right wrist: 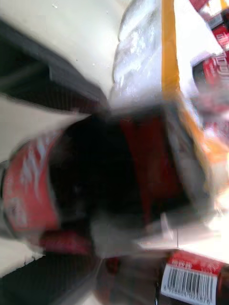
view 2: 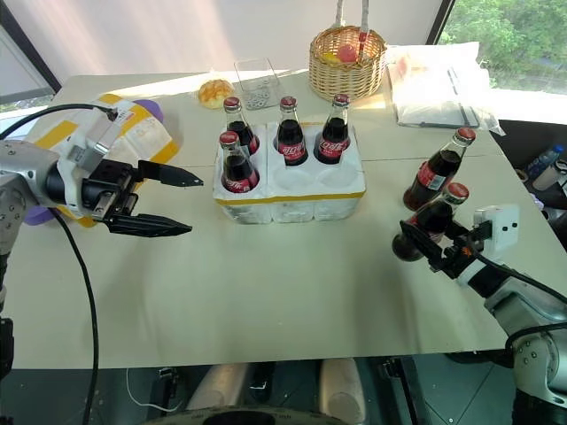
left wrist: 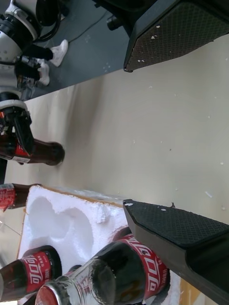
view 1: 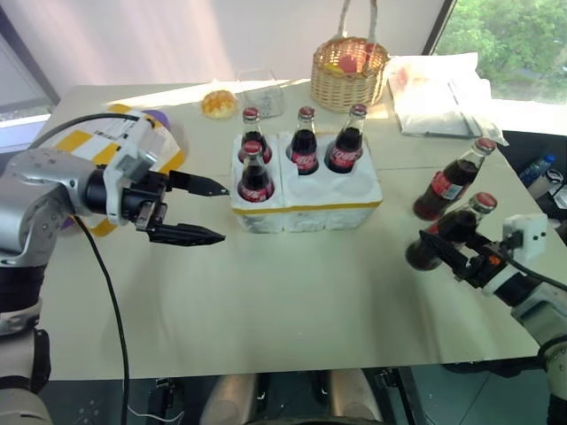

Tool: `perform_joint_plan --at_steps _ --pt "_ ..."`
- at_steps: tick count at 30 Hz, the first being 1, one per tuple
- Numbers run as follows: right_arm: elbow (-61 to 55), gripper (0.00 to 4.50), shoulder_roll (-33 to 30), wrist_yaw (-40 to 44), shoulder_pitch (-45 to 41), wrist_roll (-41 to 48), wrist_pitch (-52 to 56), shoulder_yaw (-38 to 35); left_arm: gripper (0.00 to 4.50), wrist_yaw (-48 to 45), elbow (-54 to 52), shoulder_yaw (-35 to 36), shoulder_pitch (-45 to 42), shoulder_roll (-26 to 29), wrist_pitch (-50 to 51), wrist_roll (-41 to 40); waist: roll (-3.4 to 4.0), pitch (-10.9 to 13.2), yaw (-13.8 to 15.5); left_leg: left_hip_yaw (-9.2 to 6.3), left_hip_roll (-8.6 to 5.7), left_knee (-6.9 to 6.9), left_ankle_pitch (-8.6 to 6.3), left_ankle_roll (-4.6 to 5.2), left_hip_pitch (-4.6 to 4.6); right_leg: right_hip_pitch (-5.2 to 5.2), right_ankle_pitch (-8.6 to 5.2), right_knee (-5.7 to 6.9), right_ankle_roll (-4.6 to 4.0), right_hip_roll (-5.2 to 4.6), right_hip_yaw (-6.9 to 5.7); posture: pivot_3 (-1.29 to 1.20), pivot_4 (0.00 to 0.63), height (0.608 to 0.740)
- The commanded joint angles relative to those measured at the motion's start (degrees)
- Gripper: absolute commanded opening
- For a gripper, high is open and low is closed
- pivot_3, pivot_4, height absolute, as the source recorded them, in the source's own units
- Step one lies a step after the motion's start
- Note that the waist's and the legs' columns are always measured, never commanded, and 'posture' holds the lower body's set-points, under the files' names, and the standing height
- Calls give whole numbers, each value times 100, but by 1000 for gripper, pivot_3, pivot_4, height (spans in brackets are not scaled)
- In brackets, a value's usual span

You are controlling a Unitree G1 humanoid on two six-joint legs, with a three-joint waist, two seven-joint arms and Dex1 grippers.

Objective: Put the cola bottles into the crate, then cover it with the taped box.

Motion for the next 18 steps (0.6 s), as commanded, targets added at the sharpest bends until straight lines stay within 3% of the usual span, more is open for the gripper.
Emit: perform_joint_plan --at_steps 1,6,10,14,18 --pt "-312 2800 -145 -2 -157 546 68 -286 4500 54 -156 80 -36 15 -37 -83 4 2 0 0 0 0 0 0 0 -1 0 0 0 0 0 0 150 740" --pt "-518 2800 -463 -393 -1038 1864 592 -519 4500 141 -193 135 -6 4 -11 -127 16 10 -35 2 -1 -1 0 0 -1 -3 0 0 0 -2 1 0 150 740" --pt "-498 2800 -614 -923 -2263 2665 913 -96 4500 236 -226 151 -12 -31 -3 -166 16 10 -59 3 2 -6 1 0 -2 -12 0 2 0 0 5 0 150 740" --pt "-138 2800 -800 -1006 -3267 1892 952 1012 4500 350 -263 143 -25 -83 -4 -191 15 10 -46 1 6 -15 1 -1 -5 -17 0 3 -1 3 4 0 150 740" --pt "544 2800 -584 -877 -4155 1403 792 1779 4500 464 -358 149 -19 -128 18 -223 10 12 -25 4 -3 -9 2 0 -12 -19 0 1 0 -2 0 0 150 740"
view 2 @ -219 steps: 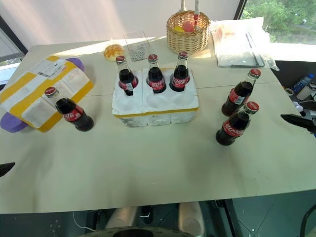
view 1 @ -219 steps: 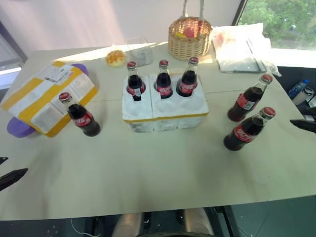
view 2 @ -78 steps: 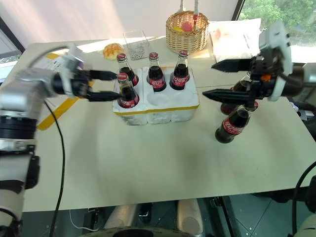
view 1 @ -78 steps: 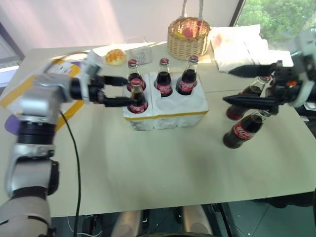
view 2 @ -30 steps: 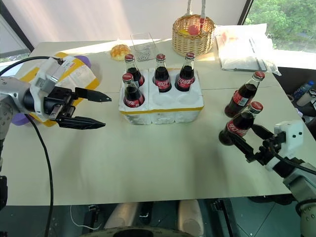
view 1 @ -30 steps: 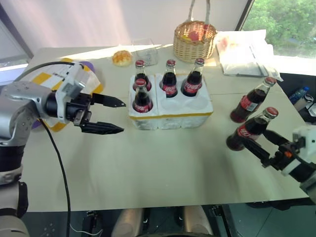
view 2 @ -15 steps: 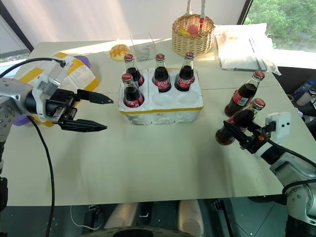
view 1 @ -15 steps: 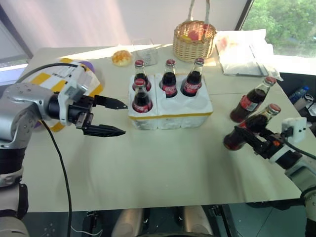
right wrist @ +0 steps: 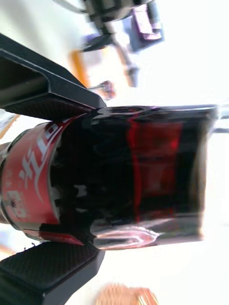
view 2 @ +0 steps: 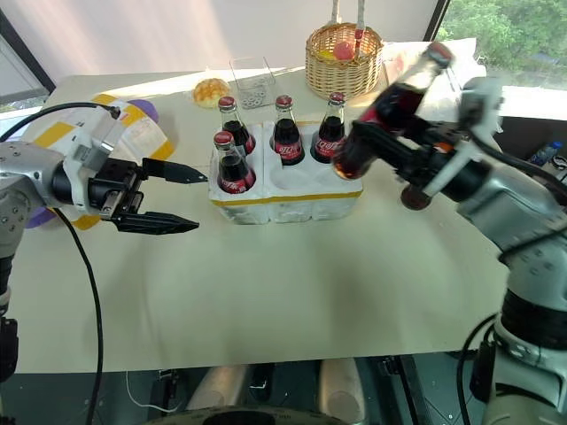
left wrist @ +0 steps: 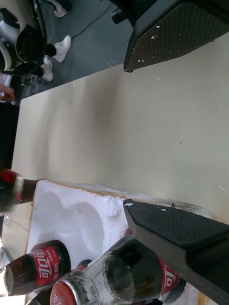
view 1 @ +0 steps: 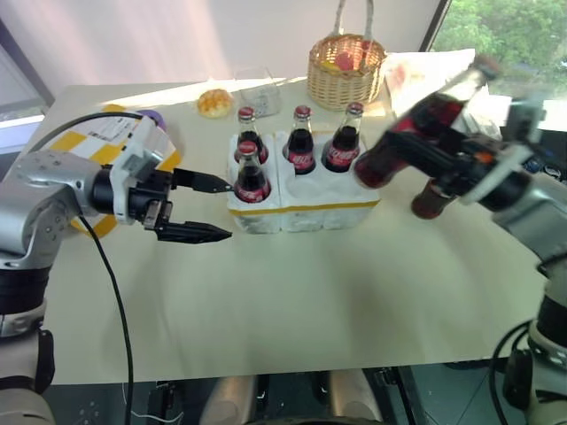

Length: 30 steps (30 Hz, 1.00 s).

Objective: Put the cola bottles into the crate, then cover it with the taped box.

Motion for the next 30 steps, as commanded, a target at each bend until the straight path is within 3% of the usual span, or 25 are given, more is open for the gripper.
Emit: perform_joint_plan --at_steps 1,5,12,21,27,30 --pt "400 2800 202 201 -725 -335 -308 339 4500 114 -201 141 -57 -5 10 -126 -1 0 18 0 -2 1 0 0 -2 -1 0 0 0 0 0 0 150 740" --pt "870 2800 447 547 -1163 -900 -459 970 4500 219 -246 150 -40 -5 -9 -109 0 1 10 -1 -1 0 0 0 -5 -9 0 3 0 3 0 0 150 740" --pt "864 2800 562 1138 -1077 -1308 -431 1554 4500 484 -353 251 40 -53 41 -224 -4 -1 13 0 -8 -1 -1 2 -8 -10 1 2 1 7 -1 0 150 740" --pt "1844 2800 1376 1095 -1369 -2238 -987 1987 4500 718 -461 279 141 -157 17 -294 -4 -2 -118 -2 -2 -3 2 -4 -7 -15 1 9 0 17 0 0 150 740" --pt "2623 2800 1526 1173 -1543 -3036 -1291 2368 4500 792 -507 283 159 -163 5 -363 -4 -2 -127 -2 -4 -4 17 -30 -7 -17 1 9 0 17 0 0 150 740" --pt "2678 4138 1547 1170 -1571 -3125 -1247 2300 4500 795 -492 270 156 -164 -13 -367 -5 -2 -131 -2 -4 -3 16 -29 -6 -17 1 13 0 18 0 0 150 740"
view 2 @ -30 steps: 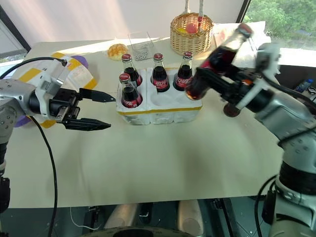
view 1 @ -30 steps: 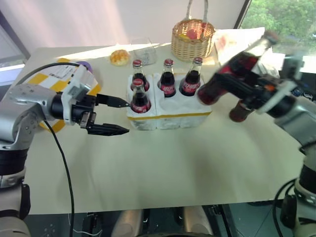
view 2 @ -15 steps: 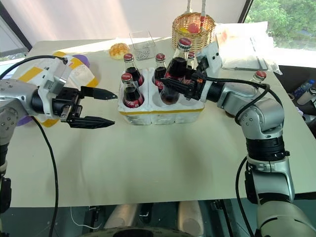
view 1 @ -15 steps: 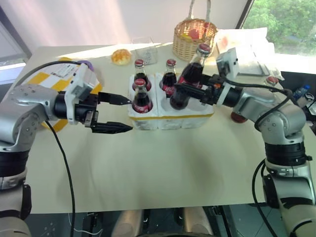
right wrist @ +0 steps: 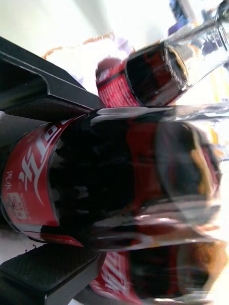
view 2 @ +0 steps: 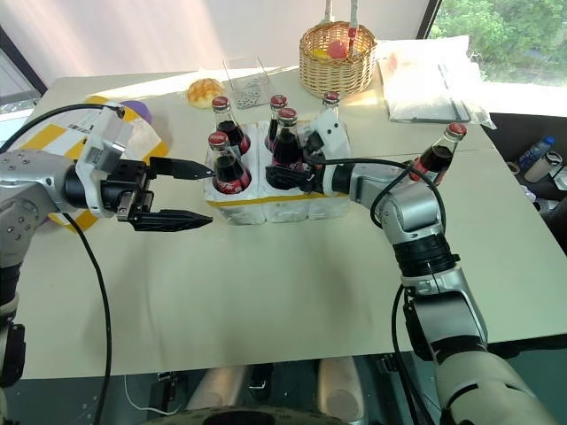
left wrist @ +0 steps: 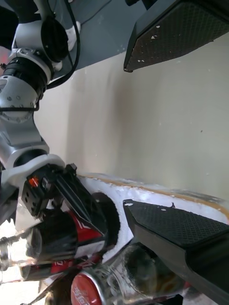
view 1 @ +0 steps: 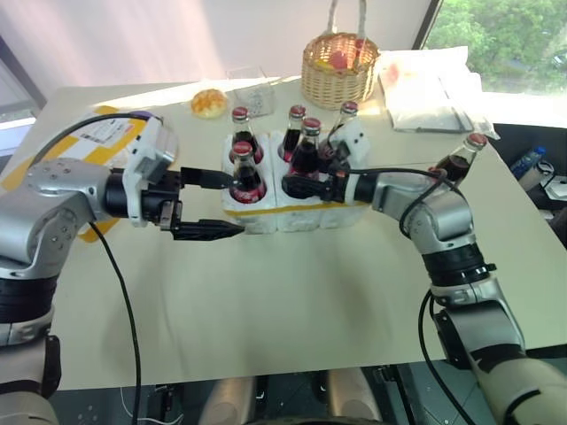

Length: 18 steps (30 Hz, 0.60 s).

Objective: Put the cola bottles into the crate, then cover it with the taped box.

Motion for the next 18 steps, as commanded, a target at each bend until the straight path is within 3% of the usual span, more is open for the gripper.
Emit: perform_joint_plan --at_steps 1,6,12,18 --pt "-51 4460 -15 -47 -134 -173 -95 -170 4500 24 -110 185 -39 19 -47 -87 0 0 -2 0 0 0 0 0 2 1 0 1 0 0 0 0 150 740" --pt "-1173 4460 -441 -55 412 200 421 -784 4500 -12 -78 160 -44 23 -81 -81 0 0 59 -4 0 0 2 -3 1 0 1 4 -2 1 0 0 150 740" --pt "-3181 4460 -1200 -626 1881 955 1522 -2403 4500 -160 52 98 -115 56 -136 -32 -1 0 139 -5 -2 0 -17 26 -2 4 1 -6 -2 -2 0 0 150 740" --pt "-4178 4460 -1084 -1681 3088 1471 2429 -4155 4500 -257 255 -94 -282 -105 -278 112 -2 -1 157 -4 4 0 -12 20 6 13 1 -6 -3 -10 2 0 150 740"
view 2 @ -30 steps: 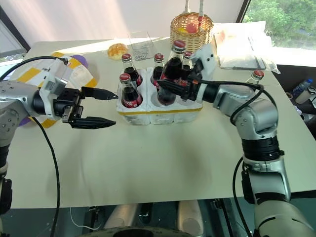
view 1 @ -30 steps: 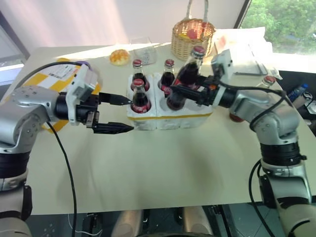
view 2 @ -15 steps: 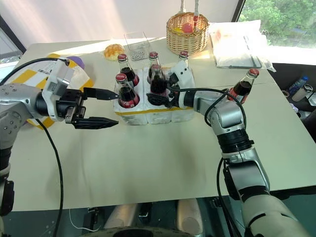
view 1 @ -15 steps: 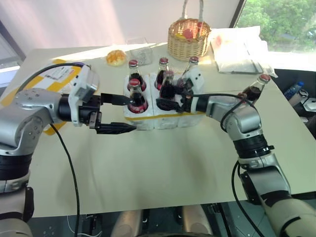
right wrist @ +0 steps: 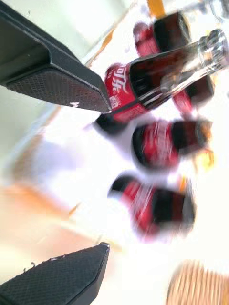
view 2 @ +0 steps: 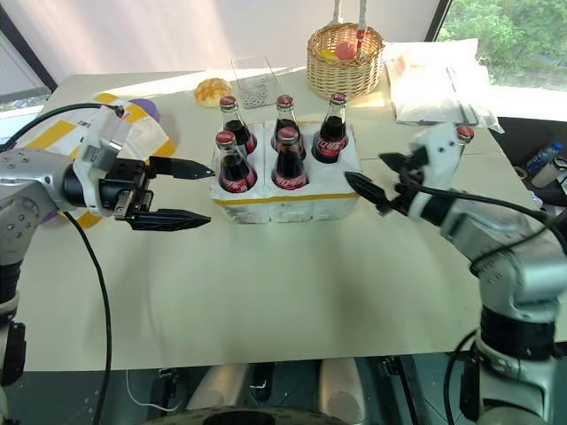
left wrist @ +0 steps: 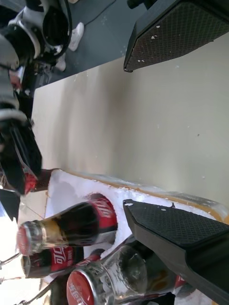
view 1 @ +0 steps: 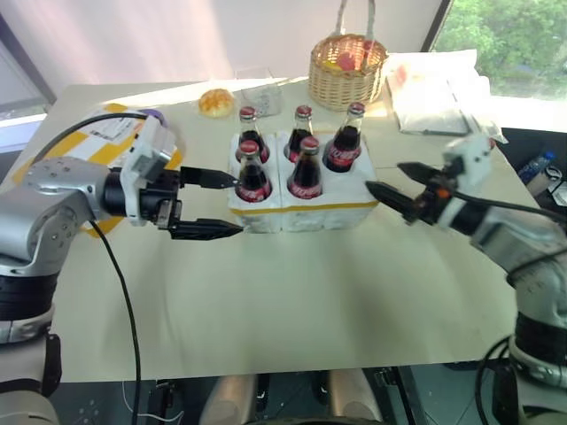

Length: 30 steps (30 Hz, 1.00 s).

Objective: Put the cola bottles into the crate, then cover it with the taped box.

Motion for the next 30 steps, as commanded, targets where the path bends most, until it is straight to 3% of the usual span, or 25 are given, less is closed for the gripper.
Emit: perform_joint_plan --at_steps 1,10,21,30 --pt "-457 4460 93 -628 375 23 139 -792 4500 -89 94 -48 -156 -79 -198 92 1 -1 -5 1 0 0 0 0 3 3 0 -1 0 0 0 0 150 740" --pt "33 4460 298 -1370 622 -260 -168 -1084 4500 -157 182 -195 -287 -290 -307 235 0 -1 -6 3 0 1 1 2 4 4 0 0 0 -1 0 0 150 740" --pt "1427 4460 196 -1140 199 -885 -1249 -222 4500 -65 84 -130 -343 -280 -237 216 0 -1 -17 3 0 1 1 2 5 6 0 -1 0 12 -1 0 150 740" --pt "2933 4460 233 -874 -648 -1355 -2193 324 4500 96 -106 -96 -296 -299 -129 134 0 -1 -29 3 0 2 2 1 5 6 0 0 0 14 -1 0 150 740"
